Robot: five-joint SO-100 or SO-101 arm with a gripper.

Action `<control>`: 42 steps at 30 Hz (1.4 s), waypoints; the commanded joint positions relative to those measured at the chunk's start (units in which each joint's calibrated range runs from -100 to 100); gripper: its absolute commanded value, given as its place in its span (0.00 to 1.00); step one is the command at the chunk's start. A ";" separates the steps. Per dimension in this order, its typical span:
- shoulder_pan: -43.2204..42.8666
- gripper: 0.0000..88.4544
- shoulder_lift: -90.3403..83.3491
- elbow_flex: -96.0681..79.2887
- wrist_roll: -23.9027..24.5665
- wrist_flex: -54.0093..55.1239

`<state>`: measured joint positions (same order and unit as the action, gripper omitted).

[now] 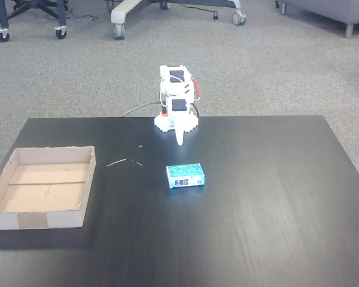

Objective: Pick the green block and drop it in the box on the right.

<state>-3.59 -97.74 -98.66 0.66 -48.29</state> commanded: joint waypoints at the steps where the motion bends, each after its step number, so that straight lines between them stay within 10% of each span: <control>1: -1.85 0.00 -0.31 -1.24 -1.61 0.89; 7: -1.16 0.21 -0.31 3.02 -16.61 -7.12; 14: -0.85 0.27 0.54 23.23 -11.72 -18.10; 42: 4.82 0.43 87.58 64.21 -6.69 -1.17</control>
<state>1.80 -14.54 -38.94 -6.23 -48.85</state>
